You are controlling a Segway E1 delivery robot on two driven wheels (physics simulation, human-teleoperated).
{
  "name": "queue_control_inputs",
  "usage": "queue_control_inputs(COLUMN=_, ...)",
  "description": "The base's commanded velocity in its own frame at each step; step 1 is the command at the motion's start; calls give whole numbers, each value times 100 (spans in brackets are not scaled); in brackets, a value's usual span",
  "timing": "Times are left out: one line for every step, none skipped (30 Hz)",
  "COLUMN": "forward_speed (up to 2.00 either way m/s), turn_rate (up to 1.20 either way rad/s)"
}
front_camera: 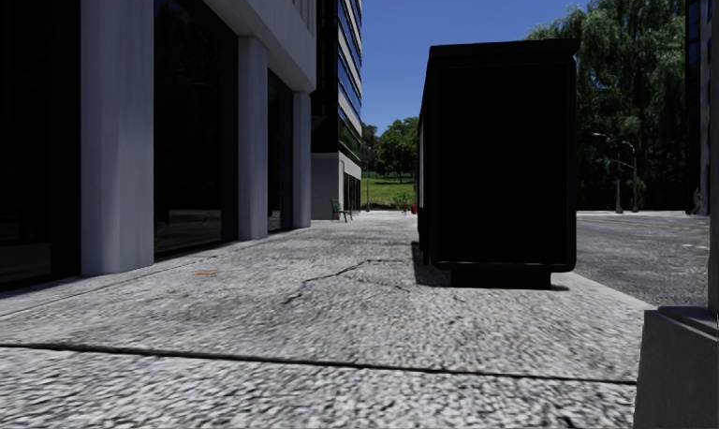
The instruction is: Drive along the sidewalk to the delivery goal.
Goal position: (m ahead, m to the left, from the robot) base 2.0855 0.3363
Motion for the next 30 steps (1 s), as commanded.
queue_control_inputs(forward_speed=200, turn_rate=0)
queue_control_inputs(forward_speed=200, turn_rate=0)
queue_control_inputs(forward_speed=200, turn_rate=0)
queue_control_inputs(forward_speed=200, turn_rate=0)
queue_control_inputs(forward_speed=200, turn_rate=0)
queue_control_inputs(forward_speed=200, turn_rate=0)
queue_control_inputs(forward_speed=200, turn_rate=0)
queue_control_inputs(forward_speed=200, turn_rate=0)
queue_control_inputs(forward_speed=200, turn_rate=0)
queue_control_inputs(forward_speed=200, turn_rate=0)
queue_control_inputs(forward_speed=200, turn_rate=0)
queue_control_inputs(forward_speed=200, turn_rate=0)
queue_control_inputs(forward_speed=200, turn_rate=0)
queue_control_inputs(forward_speed=200, turn_rate=0)
queue_control_inputs(forward_speed=200, turn_rate=0)
queue_control_inputs(forward_speed=200, turn_rate=0)
queue_control_inputs(forward_speed=200, turn_rate=0)
queue_control_inputs(forward_speed=200, turn_rate=0)
queue_control_inputs(forward_speed=200, turn_rate=0)
queue_control_inputs(forward_speed=200, turn_rate=0)
queue_control_inputs(forward_speed=200, turn_rate=0)
queue_control_inputs(forward_speed=200, turn_rate=0)
queue_control_inputs(forward_speed=200, turn_rate=0)
queue_control_inputs(forward_speed=200, turn_rate=0)
queue_control_inputs(forward_speed=200, turn_rate=0)
queue_control_inputs(forward_speed=200, turn_rate=0)
queue_control_inputs(forward_speed=200, turn_rate=0)
queue_control_inputs(forward_speed=200, turn_rate=0)
queue_control_inputs(forward_speed=194, turn_rate=0)
queue_control_inputs(forward_speed=167, turn_rate=0)
